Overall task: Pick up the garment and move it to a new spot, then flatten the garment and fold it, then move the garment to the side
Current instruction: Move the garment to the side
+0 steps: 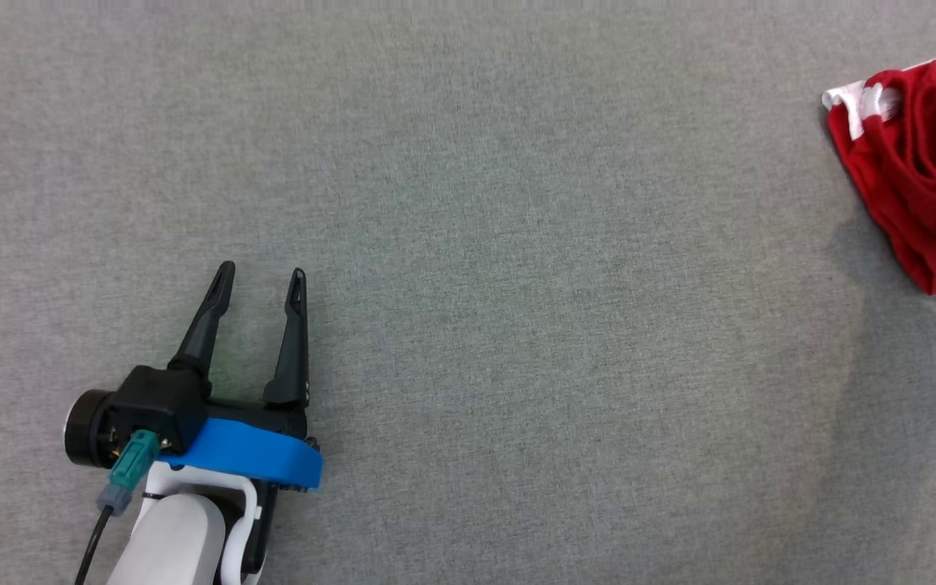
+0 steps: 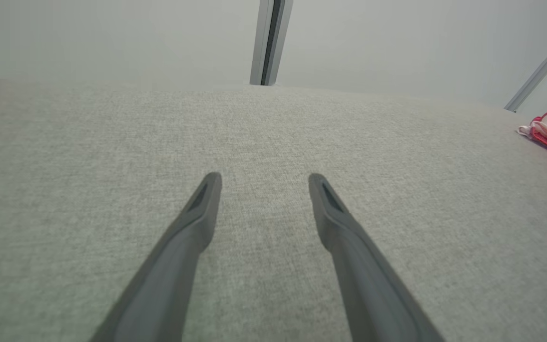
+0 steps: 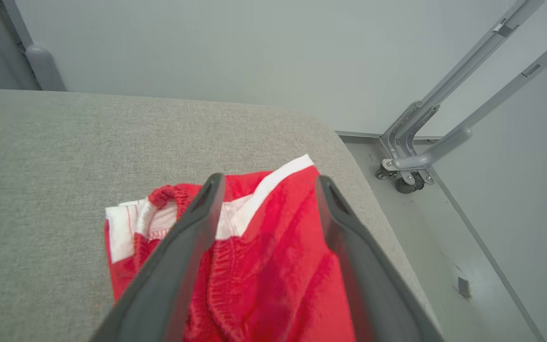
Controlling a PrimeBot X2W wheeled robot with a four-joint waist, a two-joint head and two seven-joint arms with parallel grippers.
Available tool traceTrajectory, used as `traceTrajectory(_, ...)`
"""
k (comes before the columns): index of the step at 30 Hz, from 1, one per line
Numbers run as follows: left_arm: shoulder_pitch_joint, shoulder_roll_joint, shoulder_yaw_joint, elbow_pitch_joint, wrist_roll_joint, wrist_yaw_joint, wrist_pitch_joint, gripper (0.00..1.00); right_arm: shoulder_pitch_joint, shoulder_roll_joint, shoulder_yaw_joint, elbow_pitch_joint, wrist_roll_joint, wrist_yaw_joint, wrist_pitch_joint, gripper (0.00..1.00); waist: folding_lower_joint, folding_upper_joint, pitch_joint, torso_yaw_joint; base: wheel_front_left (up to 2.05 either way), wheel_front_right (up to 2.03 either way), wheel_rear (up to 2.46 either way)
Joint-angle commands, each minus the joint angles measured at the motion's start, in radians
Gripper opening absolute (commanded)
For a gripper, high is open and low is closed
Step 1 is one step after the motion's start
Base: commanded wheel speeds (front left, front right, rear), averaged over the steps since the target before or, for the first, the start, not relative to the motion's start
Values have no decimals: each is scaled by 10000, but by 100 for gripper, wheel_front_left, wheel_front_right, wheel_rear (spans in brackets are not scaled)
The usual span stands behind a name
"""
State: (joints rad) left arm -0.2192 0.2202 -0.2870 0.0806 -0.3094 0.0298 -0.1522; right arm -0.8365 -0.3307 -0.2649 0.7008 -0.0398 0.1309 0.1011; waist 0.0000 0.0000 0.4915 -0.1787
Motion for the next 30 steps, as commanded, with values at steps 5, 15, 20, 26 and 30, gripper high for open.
traceTrajectory(5,58,-123,87,396,-215,41,-306,100,429,295,465,-71,95,-3,-665,100,0,0,-755,3,0,0,0)
traceTrajectory(15,519,-572,456,2045,-952,-48,-872,100,2106,1599,924,-349,-245,-3,-2712,100,0,0,-2791,651,0,0,0)
traceTrajectory(20,1059,-651,689,2662,-1112,-56,-1049,100,3504,2328,919,-720,-344,-3,-3214,100,0,0,-3558,1088,0,0,0)
traceTrajectory(26,1723,-784,784,2980,-1150,-109,-1119,100,5248,2781,1123,-1486,-4,-3,-3480,100,0,0,-4197,1521,0,0,0)
traceTrajectory(30,1995,-867,786,3057,-1074,-157,-1127,100,6356,2806,1760,-1912,910,-1,-3581,100,0,0,-4473,1759,0,0,0)
